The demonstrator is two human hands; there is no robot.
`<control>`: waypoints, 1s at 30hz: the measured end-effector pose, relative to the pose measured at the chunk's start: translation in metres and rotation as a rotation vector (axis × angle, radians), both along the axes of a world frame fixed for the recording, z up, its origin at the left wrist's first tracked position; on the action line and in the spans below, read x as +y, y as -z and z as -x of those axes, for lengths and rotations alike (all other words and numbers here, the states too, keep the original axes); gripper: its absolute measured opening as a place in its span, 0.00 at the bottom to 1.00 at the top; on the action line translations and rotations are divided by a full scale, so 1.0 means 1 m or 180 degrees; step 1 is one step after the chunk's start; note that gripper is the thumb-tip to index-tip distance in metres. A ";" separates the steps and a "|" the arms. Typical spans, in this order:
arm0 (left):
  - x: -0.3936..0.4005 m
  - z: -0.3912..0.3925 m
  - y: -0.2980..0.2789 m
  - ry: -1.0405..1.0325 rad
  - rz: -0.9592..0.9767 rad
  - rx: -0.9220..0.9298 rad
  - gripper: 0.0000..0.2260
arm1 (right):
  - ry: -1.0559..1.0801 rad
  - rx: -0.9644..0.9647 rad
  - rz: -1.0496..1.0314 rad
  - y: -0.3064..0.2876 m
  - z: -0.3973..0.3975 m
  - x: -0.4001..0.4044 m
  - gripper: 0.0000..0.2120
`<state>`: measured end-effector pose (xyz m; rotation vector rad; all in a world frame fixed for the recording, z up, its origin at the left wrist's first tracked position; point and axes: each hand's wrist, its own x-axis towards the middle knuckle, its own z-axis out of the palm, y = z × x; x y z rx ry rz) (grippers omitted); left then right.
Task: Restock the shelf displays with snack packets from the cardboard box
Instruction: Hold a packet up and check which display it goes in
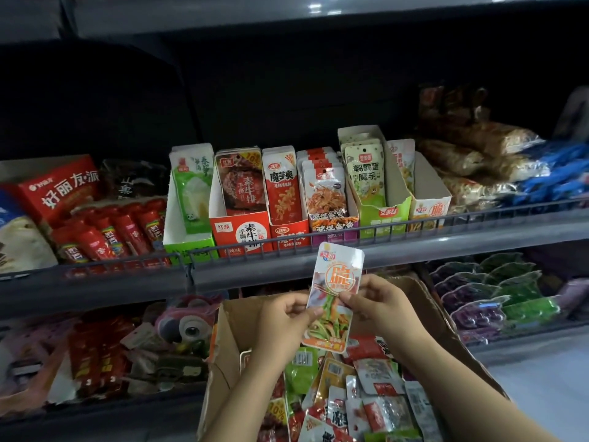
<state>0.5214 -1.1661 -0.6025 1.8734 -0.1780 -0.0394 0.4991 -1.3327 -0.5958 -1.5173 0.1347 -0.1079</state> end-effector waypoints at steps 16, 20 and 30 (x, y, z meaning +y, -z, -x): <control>-0.062 -0.058 -0.095 0.0485 -0.0177 0.0058 0.06 | 0.0101 -0.0402 0.0131 -0.041 -0.029 -0.061 0.06; -0.094 -0.077 -0.117 0.0559 -0.0496 -0.0267 0.02 | 0.0332 -0.0589 0.0236 -0.044 -0.046 -0.088 0.07; -0.166 -0.138 -0.179 0.0221 -0.0340 -0.0884 0.07 | 0.1246 -0.0932 0.2906 -0.026 -0.073 -0.138 0.24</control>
